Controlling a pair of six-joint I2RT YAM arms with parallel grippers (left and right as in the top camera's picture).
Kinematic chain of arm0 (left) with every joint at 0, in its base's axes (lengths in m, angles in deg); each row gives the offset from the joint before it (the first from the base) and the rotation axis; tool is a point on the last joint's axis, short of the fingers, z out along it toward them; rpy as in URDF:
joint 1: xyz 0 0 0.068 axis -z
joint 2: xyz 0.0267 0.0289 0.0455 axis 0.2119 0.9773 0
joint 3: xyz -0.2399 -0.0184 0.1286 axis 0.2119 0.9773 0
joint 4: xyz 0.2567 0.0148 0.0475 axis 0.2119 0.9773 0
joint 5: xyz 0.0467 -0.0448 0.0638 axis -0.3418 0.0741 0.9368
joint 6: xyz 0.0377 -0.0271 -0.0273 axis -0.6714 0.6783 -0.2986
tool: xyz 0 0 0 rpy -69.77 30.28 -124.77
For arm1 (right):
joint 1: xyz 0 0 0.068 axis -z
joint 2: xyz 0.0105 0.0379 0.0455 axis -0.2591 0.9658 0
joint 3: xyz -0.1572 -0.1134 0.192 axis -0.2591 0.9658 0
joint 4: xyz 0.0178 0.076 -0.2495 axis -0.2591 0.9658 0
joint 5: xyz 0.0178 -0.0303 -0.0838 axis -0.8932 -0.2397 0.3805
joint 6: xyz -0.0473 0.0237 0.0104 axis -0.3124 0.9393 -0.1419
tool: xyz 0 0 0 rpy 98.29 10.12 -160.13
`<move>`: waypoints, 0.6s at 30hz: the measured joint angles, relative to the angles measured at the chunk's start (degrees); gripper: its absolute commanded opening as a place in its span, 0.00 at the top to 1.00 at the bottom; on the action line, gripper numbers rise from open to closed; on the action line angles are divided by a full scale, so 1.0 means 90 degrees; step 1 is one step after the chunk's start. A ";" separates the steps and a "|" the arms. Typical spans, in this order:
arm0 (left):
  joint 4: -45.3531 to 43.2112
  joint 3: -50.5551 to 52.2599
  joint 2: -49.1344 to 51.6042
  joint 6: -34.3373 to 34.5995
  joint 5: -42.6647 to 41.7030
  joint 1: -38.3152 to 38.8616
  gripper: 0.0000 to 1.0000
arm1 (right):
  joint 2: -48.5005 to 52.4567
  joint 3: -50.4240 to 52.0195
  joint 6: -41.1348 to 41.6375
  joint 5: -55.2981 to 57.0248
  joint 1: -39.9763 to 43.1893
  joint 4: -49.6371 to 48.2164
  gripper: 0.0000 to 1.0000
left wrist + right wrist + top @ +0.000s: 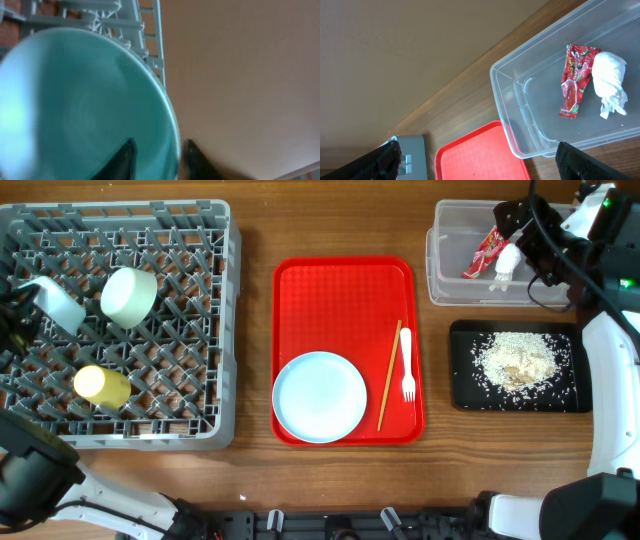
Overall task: Sort waste into correct bins and load items into the dishwasher rack
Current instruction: 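Set the light blue bowl upside down in the rack and release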
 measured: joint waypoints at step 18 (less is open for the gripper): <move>0.1962 0.0002 -0.0913 -0.0928 0.2361 -0.1205 0.47 | 0.0000 0.0000 0.0000 0.0000 0.0000 0.0000 0.00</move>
